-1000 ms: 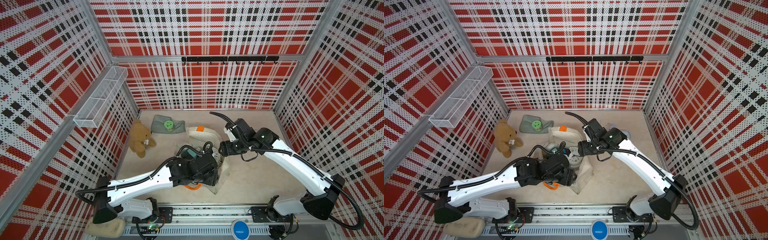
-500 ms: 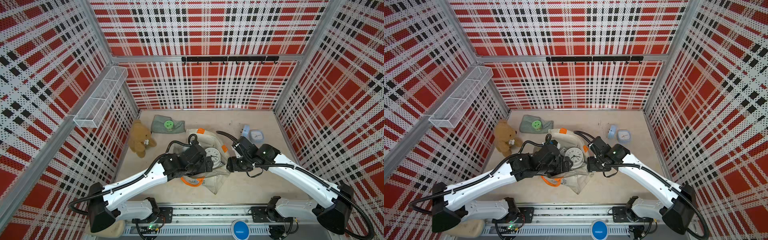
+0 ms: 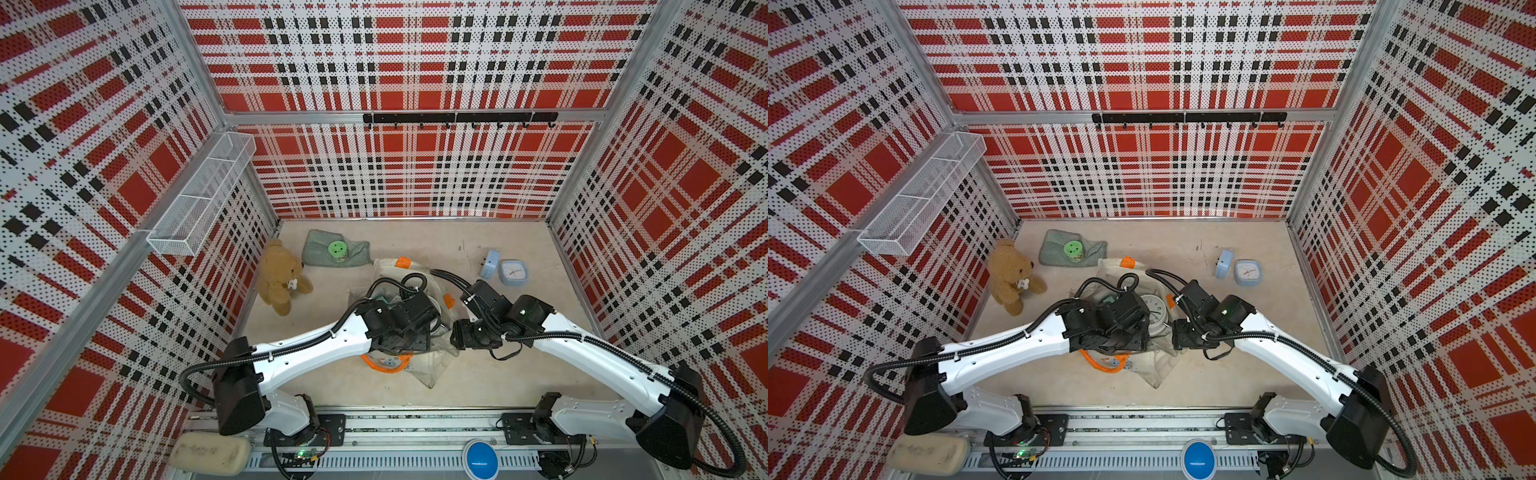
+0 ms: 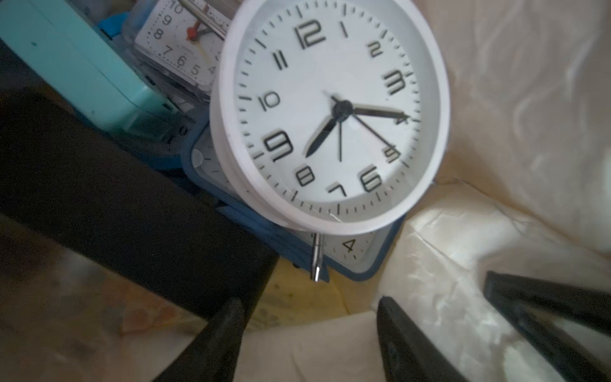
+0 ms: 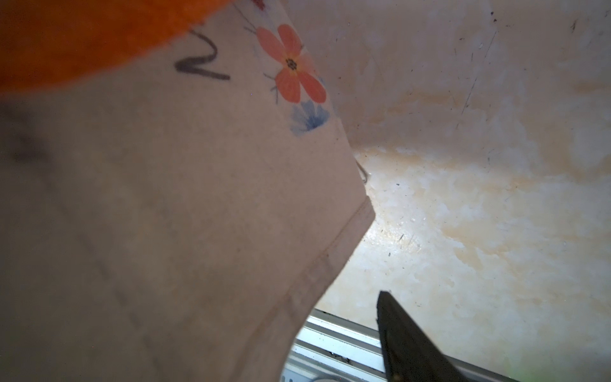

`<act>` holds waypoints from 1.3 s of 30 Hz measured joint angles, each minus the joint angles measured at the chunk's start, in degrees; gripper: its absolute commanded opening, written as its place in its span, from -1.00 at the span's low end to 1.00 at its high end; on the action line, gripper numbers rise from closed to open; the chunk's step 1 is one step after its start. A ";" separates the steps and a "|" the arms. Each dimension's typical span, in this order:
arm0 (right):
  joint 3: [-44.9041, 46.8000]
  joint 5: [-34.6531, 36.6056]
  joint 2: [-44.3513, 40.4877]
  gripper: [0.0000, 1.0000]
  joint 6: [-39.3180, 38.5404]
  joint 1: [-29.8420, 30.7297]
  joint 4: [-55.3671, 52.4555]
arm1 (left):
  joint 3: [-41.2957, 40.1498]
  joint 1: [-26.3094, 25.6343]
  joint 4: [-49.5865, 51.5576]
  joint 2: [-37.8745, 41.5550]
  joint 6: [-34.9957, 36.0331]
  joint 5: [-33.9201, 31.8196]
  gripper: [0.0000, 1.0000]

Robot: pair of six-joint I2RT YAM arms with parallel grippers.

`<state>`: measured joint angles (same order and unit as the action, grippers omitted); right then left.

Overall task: Take the alarm clock out of the canvas bag
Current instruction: Pick up the alarm from the canvas bag.

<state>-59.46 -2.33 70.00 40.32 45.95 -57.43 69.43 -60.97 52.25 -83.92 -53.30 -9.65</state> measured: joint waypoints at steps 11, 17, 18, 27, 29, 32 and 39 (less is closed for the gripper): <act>0.24 -0.13 0.13 0.32 0.26 0.11 0.94 | 2.29 0.94 -0.20 -6.54 3.72 -4.37 -0.44; 0.24 -0.02 0.13 0.34 0.48 0.11 1.16 | 2.29 1.27 -0.66 -6.97 4.83 -4.72 -0.85; 0.24 -0.02 0.13 0.35 0.48 0.11 1.16 | 2.29 1.27 -1.09 -6.97 5.01 -4.76 -0.92; -0.22 0.13 0.24 0.47 0.35 0.11 1.01 | 0.28 2.89 -1.36 -1.81 4.83 -5.31 -1.00; -0.81 0.28 0.24 0.49 0.20 0.11 0.94 | -0.09 3.93 -0.92 0.52 4.90 -5.29 -1.00; -1.75 0.50 0.22 0.51 -0.15 0.11 0.92 | -0.20 5.68 0.35 4.17 5.20 -5.38 -1.00; -6.84 0.92 -0.11 0.61 -2.05 0.11 0.68 | 0.46 8.59 3.69 10.58 7.13 -5.88 -1.00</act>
<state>-66.30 -1.41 69.89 38.26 46.06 -56.75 69.89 -52.38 55.94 -73.34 -46.17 -15.53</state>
